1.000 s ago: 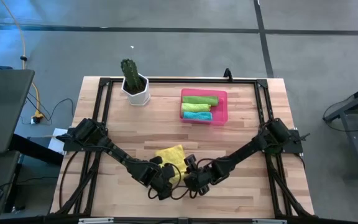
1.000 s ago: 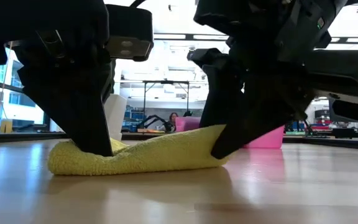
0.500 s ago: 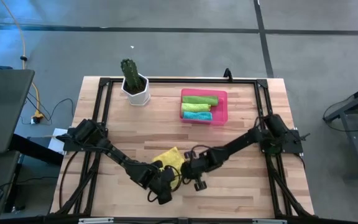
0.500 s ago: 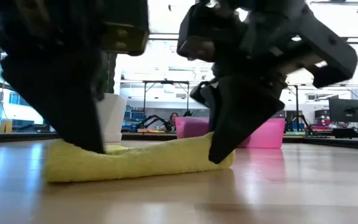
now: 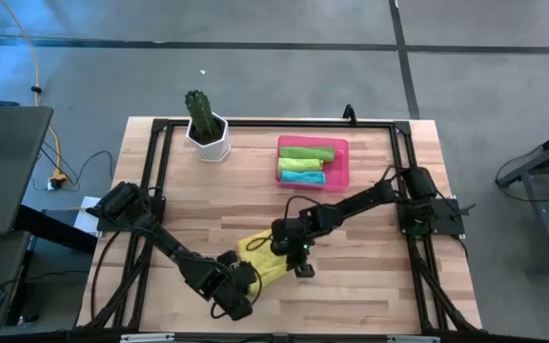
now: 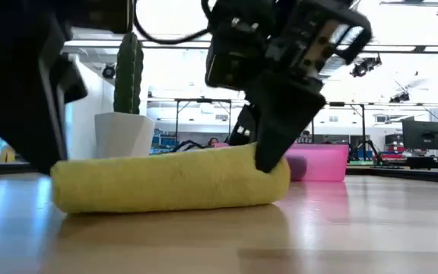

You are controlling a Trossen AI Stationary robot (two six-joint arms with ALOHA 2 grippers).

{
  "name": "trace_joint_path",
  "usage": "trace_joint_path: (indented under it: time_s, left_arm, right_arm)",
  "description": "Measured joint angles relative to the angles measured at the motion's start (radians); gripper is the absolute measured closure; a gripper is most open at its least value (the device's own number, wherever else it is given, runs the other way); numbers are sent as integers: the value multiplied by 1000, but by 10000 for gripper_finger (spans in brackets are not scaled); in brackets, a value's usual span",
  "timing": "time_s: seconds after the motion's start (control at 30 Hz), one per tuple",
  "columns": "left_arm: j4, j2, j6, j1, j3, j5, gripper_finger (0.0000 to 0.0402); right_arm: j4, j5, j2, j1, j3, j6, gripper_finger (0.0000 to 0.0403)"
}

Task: Roll microfiber towels into tight, uniform cylinder then place into a basket
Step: Roll the yellow microfiber cloth

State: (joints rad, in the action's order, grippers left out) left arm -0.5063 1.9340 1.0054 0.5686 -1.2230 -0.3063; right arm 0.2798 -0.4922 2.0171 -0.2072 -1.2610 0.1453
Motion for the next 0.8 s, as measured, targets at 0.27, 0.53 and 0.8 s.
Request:
trace_joint_path:
  time_s: [0.27,0.53,0.8]
  left_arm:
    - [-8,-20,-192,26,-43,-96,371]
    - [1,-21,-358,15,-75,-314,371]
    - [9,16,-371,-55,-66,-228,371]
  right_arm:
    - [29,-32,0,93,0,99,402]
    - [35,25,6,109,0,100,403]
    - [2,15,78,109,-6,125,403]
